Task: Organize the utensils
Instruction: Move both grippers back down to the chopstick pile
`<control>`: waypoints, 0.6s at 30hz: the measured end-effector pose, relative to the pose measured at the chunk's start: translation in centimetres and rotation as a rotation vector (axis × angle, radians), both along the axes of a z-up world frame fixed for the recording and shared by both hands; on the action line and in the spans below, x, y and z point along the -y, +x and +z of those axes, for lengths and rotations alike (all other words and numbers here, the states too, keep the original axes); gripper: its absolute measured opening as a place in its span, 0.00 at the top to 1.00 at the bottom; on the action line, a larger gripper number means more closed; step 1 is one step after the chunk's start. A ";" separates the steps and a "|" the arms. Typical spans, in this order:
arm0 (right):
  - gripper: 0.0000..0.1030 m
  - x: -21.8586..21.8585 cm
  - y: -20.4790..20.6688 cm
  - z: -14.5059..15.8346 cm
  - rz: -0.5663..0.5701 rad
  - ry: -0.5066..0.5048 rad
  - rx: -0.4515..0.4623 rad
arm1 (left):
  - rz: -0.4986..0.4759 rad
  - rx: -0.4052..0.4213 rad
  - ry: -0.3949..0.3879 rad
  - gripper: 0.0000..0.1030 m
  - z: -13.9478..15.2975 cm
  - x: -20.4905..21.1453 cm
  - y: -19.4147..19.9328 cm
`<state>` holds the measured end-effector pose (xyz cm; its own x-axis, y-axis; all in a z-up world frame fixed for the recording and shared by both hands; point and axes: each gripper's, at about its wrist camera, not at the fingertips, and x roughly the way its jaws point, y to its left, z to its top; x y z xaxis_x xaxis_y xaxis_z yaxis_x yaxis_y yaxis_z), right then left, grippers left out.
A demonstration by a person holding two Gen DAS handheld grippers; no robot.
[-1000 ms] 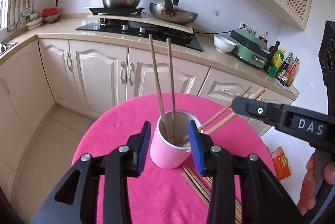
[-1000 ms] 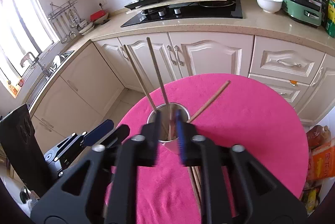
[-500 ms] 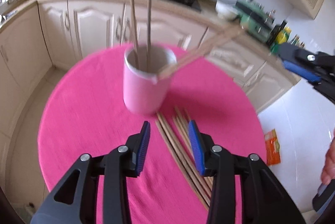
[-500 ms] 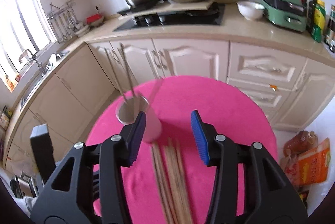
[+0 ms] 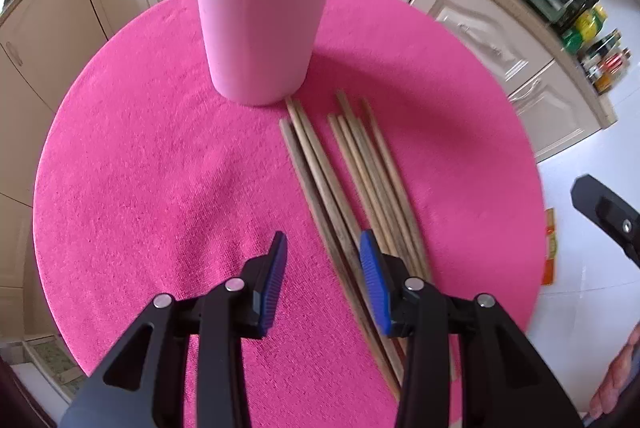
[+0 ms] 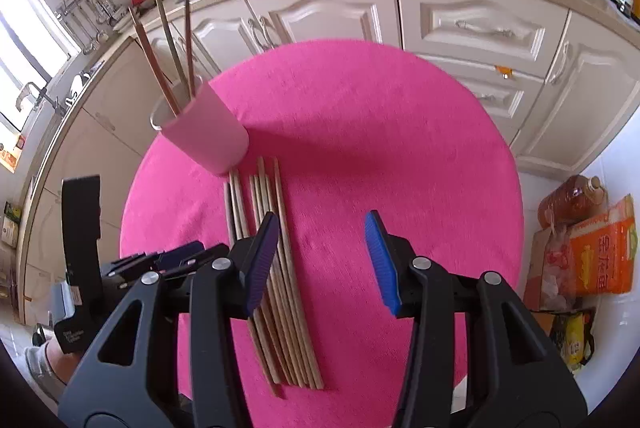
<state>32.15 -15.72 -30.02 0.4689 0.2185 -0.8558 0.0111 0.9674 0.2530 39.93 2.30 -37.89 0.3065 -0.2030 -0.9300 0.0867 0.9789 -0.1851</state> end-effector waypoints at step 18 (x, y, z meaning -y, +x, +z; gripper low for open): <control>0.56 0.1 0.1 -1.7 0.022 0.018 -0.052 | 0.027 -0.106 0.150 0.58 -2.4 2.5 2.4</control>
